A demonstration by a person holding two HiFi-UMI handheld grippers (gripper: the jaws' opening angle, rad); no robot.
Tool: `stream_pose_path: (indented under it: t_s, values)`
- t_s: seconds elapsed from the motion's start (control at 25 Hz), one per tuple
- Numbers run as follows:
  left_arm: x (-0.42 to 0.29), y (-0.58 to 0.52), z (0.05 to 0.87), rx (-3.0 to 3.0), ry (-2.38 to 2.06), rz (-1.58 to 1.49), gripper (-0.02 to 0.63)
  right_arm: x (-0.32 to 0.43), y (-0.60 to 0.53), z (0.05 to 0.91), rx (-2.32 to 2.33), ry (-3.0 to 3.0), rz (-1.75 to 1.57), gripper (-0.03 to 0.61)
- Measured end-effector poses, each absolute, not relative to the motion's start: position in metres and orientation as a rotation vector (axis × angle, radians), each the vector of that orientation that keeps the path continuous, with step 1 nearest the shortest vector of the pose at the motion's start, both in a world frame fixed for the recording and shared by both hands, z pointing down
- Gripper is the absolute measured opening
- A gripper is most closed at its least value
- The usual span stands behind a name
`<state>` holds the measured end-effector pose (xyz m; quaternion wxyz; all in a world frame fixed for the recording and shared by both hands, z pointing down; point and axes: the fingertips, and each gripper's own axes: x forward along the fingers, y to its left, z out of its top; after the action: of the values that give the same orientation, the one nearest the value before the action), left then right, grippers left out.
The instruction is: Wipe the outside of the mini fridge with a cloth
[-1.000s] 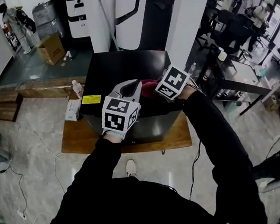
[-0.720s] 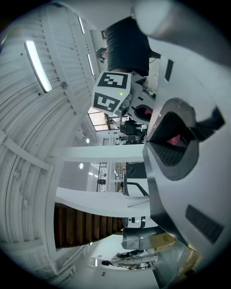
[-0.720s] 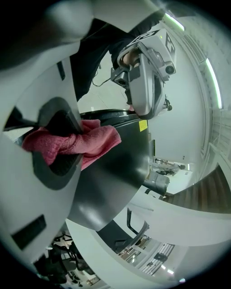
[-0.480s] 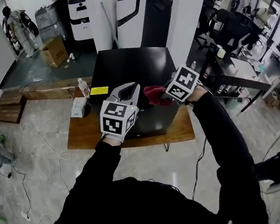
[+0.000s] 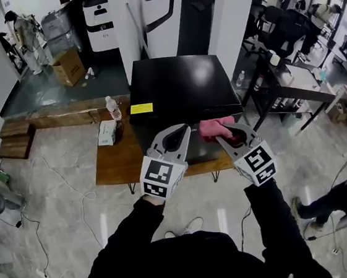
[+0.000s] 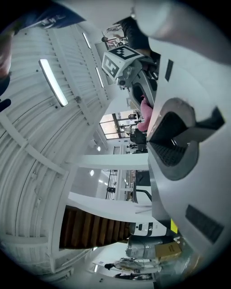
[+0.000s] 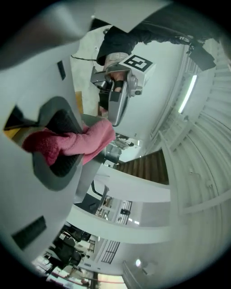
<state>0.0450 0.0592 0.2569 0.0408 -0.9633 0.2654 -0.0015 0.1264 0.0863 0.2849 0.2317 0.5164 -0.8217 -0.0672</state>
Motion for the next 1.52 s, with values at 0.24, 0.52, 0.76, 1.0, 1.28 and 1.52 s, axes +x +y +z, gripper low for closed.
stream_pose_path:
  t_s: [0.24,0.52,0.76,1.0,1.28,1.52]
  values:
    - [0.050,0.095,0.280,-3.003,0.704,0.087,0.006,0.137,0.123,0.289,1.778,-2.317,-0.184,0.094]
    - [0.122,0.131,0.290,-3.023,0.570,0.161,0.006,0.223,0.142,0.302,2.078,-2.378,-0.087,0.094]
    - [0.211,0.113,0.298,-3.055,0.568,0.213,0.006,0.304,0.102,0.330,2.095,-2.498,0.067,0.094]
    - [0.320,0.087,0.316,-3.036,0.688,0.181,0.006,0.384,0.043,0.368,1.911,-2.694,0.275,0.094]
    - [0.375,0.062,0.345,-2.997,0.813,0.097,0.006,0.400,-0.007,0.390,1.693,-2.894,0.422,0.092]
    - [0.377,0.058,0.365,-2.985,0.849,0.007,0.006,0.401,-0.021,0.397,1.673,-2.955,0.520,0.091]
